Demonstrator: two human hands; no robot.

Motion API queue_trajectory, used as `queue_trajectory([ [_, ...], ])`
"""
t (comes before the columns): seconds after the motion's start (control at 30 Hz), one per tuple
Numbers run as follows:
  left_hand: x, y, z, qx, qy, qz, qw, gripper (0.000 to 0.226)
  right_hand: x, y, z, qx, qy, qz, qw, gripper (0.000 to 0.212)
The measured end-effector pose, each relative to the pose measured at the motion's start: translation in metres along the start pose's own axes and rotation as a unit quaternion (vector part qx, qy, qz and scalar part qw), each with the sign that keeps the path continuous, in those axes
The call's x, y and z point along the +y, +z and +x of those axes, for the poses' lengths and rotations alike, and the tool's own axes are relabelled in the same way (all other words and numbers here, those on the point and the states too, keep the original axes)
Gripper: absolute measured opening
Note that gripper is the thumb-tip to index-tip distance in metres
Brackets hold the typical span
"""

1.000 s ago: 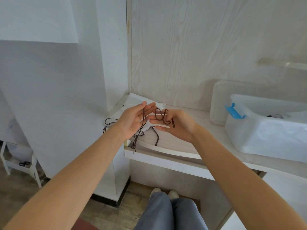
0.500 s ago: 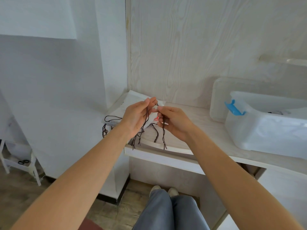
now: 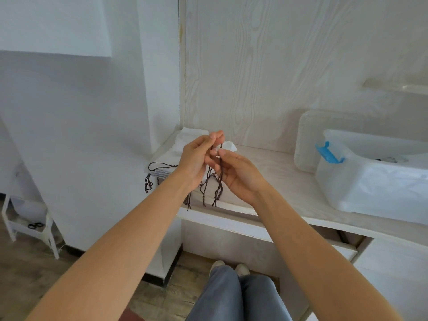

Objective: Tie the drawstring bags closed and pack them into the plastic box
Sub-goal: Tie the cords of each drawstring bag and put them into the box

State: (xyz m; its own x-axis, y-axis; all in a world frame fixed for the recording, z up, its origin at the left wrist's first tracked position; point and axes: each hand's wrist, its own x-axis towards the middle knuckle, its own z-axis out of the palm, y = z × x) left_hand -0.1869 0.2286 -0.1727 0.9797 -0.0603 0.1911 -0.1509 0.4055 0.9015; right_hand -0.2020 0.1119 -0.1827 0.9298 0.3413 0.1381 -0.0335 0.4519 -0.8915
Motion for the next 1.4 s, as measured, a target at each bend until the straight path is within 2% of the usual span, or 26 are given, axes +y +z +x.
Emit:
queue_trajectory([
  [0.17,-0.003,-0.001,0.001,-0.008,0.011,0.024,1.000,0.030,-0.008,-0.003,-0.003,-0.005,0.004,-0.045,0.999,0.022],
  [0.23,-0.003,-0.003,0.003,-0.012,0.020,0.041,0.999,0.022,-0.010,-0.005,-0.003,0.006,-0.033,-0.194,0.980,0.020],
  [0.27,-0.003,-0.004,0.003,-0.012,0.026,0.055,0.998,0.020,-0.014,-0.005,-0.003,0.026,-0.058,-0.325,0.944,0.019],
  [0.33,-0.004,-0.005,0.003,-0.010,0.036,0.090,0.995,0.024,-0.020,-0.005,0.000,0.060,-0.107,-0.553,0.824,0.020],
  [0.37,-0.004,-0.004,0.002,-0.011,0.036,0.110,0.993,0.026,-0.022,-0.005,0.001,0.073,-0.124,-0.620,0.771,0.020],
  [0.43,-0.004,-0.001,0.000,-0.024,0.028,0.156,0.987,0.030,-0.021,-0.002,0.001,0.086,-0.147,-0.700,0.693,0.019],
  [0.47,-0.002,0.001,-0.001,-0.031,0.021,0.181,0.983,0.032,-0.019,-0.001,0.001,0.087,-0.161,-0.726,0.664,0.020],
  [0.63,0.016,0.000,-0.001,-0.016,-0.013,0.275,0.961,0.040,-0.012,-0.006,-0.003,0.048,-0.193,-0.783,0.590,0.037],
  [0.67,0.019,-0.002,0.000,-0.019,-0.029,0.291,0.956,0.044,-0.011,-0.010,-0.001,0.038,-0.192,-0.782,0.591,0.043],
  [0.77,0.021,-0.008,0.001,-0.046,-0.054,0.301,0.951,0.049,-0.007,-0.012,0.004,0.017,-0.170,-0.735,0.656,0.055],
  [0.83,0.023,-0.011,0.001,-0.053,-0.054,0.279,0.957,0.045,-0.006,-0.015,0.007,0.010,-0.161,-0.720,0.674,0.055],
  [0.87,0.025,-0.013,0.000,-0.053,-0.055,0.270,0.960,0.041,-0.004,-0.016,0.008,-0.005,-0.175,-0.728,0.663,0.049],
  [0.93,0.029,-0.014,-0.001,-0.057,-0.053,0.259,0.963,0.029,0.002,-0.022,0.014,-0.018,-0.232,-0.750,0.619,0.023],
  [0.97,0.032,-0.013,-0.002,-0.061,-0.047,0.256,0.963,0.024,0.005,-0.025,0.017,-0.017,-0.244,-0.746,0.620,0.014],
  [1.0,0.034,-0.013,-0.003,-0.065,-0.039,0.256,0.964,0.022,0.008,-0.025,0.019,-0.005,-0.241,-0.734,0.635,0.011],
  [1.07,0.039,-0.012,-0.005,-0.060,-0.014,0.276,0.959,0.023,0.009,-0.022,0.021,0.011,-0.246,-0.700,0.670,0.010],
  [1.13,0.044,-0.014,-0.006,-0.042,0.028,0.337,0.940,0.028,0.007,-0.017,0.021,0.030,-0.251,-0.693,0.675,0.011],
  [1.17,0.045,-0.014,-0.007,-0.036,0.056,0.385,0.920,0.030,0.006,-0.017,0.022,0.035,-0.252,-0.693,0.675,0.012],
  [1.23,0.047,-0.016,-0.010,-0.035,0.119,0.501,0.857,0.031,0.007,-0.013,0.022,0.040,-0.245,-0.691,0.679,0.013],
  [1.3,0.048,-0.020,-0.010,-0.036,0.174,0.613,0.770,0.031,0.008,-0.013,0.023,0.051,-0.248,-0.686,0.682,0.016],
  [1.4,0.049,-0.027,-0.009,-0.046,0.210,0.749,0.627,0.030,0.010,-0.013,0.024,0.064,-0.234,-0.689,0.683,0.018],
])
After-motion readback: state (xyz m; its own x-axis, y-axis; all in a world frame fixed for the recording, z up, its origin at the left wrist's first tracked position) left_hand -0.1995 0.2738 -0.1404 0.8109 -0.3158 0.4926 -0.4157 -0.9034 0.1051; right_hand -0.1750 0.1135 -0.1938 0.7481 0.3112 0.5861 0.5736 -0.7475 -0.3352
